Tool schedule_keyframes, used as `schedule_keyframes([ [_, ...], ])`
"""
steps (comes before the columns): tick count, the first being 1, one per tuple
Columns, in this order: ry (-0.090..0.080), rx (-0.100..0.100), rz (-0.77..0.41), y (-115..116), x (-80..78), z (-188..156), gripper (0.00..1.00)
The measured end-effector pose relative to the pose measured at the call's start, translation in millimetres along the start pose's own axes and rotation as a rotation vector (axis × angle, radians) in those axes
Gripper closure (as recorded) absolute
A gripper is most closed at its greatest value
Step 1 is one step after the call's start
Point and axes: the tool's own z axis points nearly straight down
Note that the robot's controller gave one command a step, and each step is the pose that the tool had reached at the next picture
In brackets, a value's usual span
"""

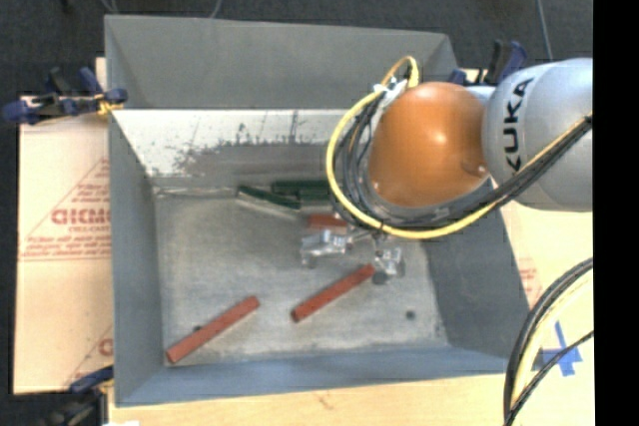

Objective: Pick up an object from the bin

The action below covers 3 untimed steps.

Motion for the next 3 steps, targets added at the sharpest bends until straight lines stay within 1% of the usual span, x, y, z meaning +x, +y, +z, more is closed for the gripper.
schedule_keyframes([
  [1,0.004,-0.005,0.085,-21.0,4.2,56.8,0.0],
  [2,0.0,-0.001,0.087,-22.1,2.2,53.1,1.0],
  [3,0.002,-0.004,0.089,-21.2,3.2,54.6,0.0],
])
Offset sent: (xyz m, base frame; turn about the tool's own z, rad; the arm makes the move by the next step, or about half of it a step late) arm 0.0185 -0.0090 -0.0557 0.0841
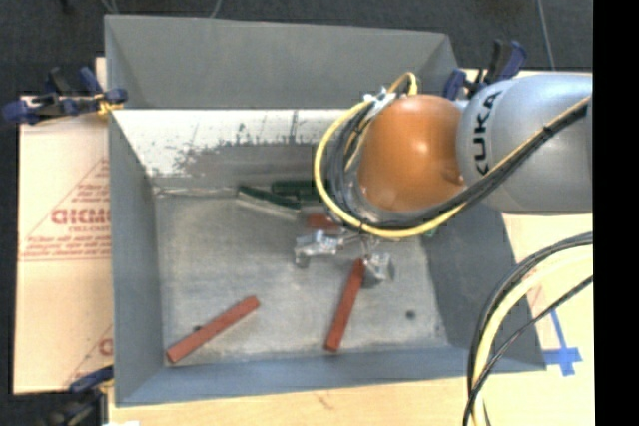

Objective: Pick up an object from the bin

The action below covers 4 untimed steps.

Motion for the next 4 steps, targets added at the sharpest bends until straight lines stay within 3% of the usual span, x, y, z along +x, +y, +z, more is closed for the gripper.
schedule_keyframes([
  [1,0.0,-0.001,0.002,0.2,0.1,0.2,1.0],
  [2,0.001,-0.001,0.003,0.3,0.1,0.3,0.0],
  [3,0.0,-0.002,0.005,0.3,-0.2,0.1,1.0],
  [4,-0.002,0.01,-0.304,10.5,-16.8,-204.6,1.0],
])
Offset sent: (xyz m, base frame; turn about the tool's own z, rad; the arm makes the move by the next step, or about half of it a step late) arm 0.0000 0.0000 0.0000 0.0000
